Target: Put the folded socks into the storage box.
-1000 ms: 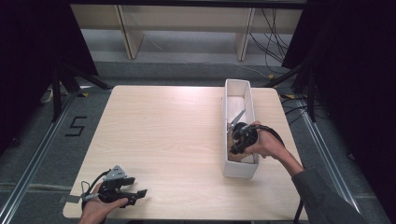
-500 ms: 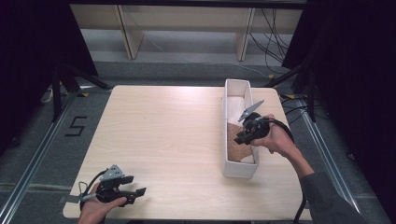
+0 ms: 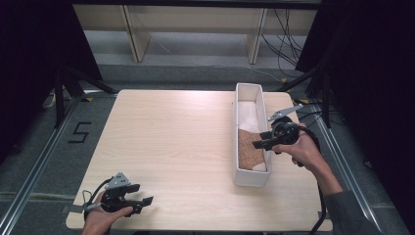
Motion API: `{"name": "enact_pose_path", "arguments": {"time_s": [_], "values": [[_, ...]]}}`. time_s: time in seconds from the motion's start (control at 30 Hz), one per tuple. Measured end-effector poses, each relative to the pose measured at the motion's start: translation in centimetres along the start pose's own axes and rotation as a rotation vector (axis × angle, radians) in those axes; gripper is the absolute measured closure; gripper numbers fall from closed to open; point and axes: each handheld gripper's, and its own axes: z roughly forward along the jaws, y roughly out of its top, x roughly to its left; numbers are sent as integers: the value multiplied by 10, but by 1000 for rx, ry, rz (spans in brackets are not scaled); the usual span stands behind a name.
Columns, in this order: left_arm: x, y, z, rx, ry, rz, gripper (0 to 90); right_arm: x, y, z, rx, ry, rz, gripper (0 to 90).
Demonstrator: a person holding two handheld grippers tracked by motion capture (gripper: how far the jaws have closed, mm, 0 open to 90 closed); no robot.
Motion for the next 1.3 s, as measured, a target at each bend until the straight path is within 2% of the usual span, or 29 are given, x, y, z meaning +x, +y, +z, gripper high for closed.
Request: {"name": "enact_pose_path", "arguments": {"time_s": [0.03,0.07,0.13,0.17,0.23,0.27,0.33,0.4,0.43,0.53,0.57,0.6,0.63,0.7,0.73,0.77,0.8,0.83,0.87,0.9,0.97,1.0,1.03,1.07,1.1,1.13,1.17,1.2,1.3], "values": [[0,0,1,-13,-10,-10,251,1,-1,-1,-8,1,18,432],[-2,0,1,-20,-12,-26,251,2,-2,-2,-21,-4,16,403],[-1,-1,0,-18,-8,-15,251,3,-4,-4,-53,2,25,374],[-2,-1,0,-25,-5,-18,251,5,-5,-6,-58,2,43,365],[-2,-1,0,-20,-10,-17,251,6,-7,-12,-57,14,48,349],[0,-1,-1,-3,-7,6,250,5,-8,-11,-80,10,37,344],[0,0,-1,-2,-11,1,250,5,-11,-14,-73,13,69,317],[-1,0,-1,-5,-4,7,249,5,-15,-17,-81,0,79,308],[-2,0,0,-20,-8,-10,249,4,-16,-17,-96,2,78,301],[-3,-1,0,-16,-11,-6,249,5,-21,-21,-115,-5,89,271],[-2,0,-1,0,-12,14,249,5,-22,-23,-115,-3,91,264],[-4,-1,1,-26,-17,-17,248,5,-23,-26,-103,3,93,263],[-5,-1,1,-26,-13,-16,248,6,-25,-25,-115,3,97,262],[-3,0,1,-13,-14,-6,248,8,-28,-27,-98,9,90,257],[-4,0,1,-17,-13,-11,247,10,-29,-25,-120,13,100,254],[-2,0,0,-4,-12,3,247,10,-31,-27,-107,12,96,249],[-2,0,-1,6,-15,12,247,11,-32,-26,-123,3,100,245],[-2,0,-1,5,-15,11,246,11,-33,-29,-103,6,94,241],[-2,0,-1,4,-15,10,245,12,-34,-28,-117,-4,100,233],[-2,0,-1,5,-15,12,245,12,-35,-30,-96,-4,101,233],[-2,0,0,-3,-14,4,245,14,-38,-30,-132,-11,107,233],[-2,0,0,0,-14,6,245,14,-38,-33,-108,-7,102,233],[-2,-1,0,0,-13,12,246,15,-40,-34,-110,1,107,231],[-2,0,0,3,-14,13,245,17,-42,-33,-140,-7,107,227],[-2,0,-1,6,-14,14,245,17,-43,-36,-114,-4,101,222],[-4,0,1,-20,-13,-11,245,17,-44,-37,-115,-5,99,219],[-2,0,-1,1,-12,15,245,19,-47,-38,-127,-7,115,218],[-2,0,-1,-4,-11,10,245,19,-49,-40,-116,-4,119,216],[-2,0,-1,0,-12,11,245,19,-55,-42,-130,-19,117,212]]}}
